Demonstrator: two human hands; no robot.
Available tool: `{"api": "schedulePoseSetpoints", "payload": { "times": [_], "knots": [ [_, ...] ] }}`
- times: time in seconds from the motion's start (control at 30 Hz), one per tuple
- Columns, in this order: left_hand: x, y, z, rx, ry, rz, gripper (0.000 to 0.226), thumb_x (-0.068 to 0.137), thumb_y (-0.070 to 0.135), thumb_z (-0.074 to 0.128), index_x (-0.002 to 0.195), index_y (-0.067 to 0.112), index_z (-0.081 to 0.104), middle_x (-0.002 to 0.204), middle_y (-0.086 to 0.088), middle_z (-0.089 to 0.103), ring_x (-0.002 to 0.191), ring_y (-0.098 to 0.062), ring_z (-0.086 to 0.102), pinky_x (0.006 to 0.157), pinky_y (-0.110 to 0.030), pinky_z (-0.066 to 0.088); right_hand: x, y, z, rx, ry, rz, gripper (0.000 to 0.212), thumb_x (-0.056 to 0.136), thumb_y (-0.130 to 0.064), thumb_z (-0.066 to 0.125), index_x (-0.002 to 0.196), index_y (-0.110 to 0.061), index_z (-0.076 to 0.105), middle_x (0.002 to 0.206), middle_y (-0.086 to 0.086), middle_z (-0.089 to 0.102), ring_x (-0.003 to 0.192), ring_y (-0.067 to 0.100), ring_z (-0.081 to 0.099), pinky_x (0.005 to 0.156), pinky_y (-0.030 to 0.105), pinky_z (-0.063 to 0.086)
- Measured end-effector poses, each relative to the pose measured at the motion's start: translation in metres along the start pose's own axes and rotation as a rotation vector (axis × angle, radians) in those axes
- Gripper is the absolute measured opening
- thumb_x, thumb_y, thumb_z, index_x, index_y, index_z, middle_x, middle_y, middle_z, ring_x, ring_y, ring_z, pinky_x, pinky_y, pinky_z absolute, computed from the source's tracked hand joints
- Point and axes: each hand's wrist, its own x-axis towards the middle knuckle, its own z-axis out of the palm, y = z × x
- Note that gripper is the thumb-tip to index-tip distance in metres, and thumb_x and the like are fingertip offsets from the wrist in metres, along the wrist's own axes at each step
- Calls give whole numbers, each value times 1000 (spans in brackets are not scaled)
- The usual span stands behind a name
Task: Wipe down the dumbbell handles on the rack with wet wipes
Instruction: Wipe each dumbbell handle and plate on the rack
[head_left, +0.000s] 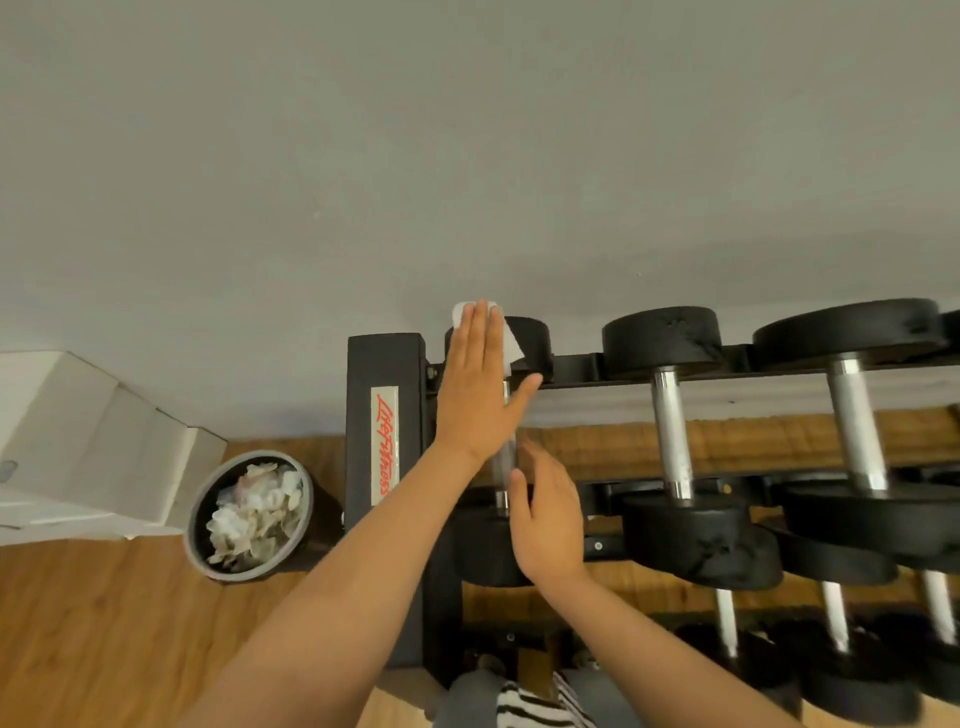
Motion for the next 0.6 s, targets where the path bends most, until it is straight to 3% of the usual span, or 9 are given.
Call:
{"api": "schedulePoseSetpoints", "payload": {
  "times": [0.13, 0.3, 0.43, 0.6],
  "knots": [
    [-31, 7, 9, -173, 39, -72, 94, 91, 67, 32, 156, 13, -9, 164, -4, -15, 151, -18, -16, 122, -37, -1, 1, -2, -3, 26, -14, 16, 51, 97, -49, 32, 136, -21, 50, 128, -7, 59, 119, 3, 52, 101, 30, 45],
    [7, -6, -10, -464, 10, -212, 95, 91, 59, 45, 155, 16, -11, 165, -1, -12, 151, -13, -11, 124, -36, 5, 2, 5, -5, 44, -66, 58, 44, 100, -38, 44, 142, -25, 44, 134, -18, 48, 125, -4, 41, 104, 22, 35],
    [-20, -4, 3, -608, 20, -207, 105, 86, 58, 57, 155, 26, -16, 164, 9, -16, 150, -8, -9, 122, -33, 5, 5, 12, -9, 105, -97, 119, 44, 101, -37, 44, 143, -27, 41, 139, -17, 47, 129, -1, 42, 106, 23, 36],
    [-7, -26, 6, -850, -53, -344, 108, 82, 31, 77, 157, 27, -1, 164, 3, 12, 143, 1, 12, 121, -32, 19, 6, 15, -8, 90, -116, 146, 39, 102, -31, 44, 141, -30, 43, 139, -16, 50, 129, 0, 44, 106, 23, 36]
  ]
}}
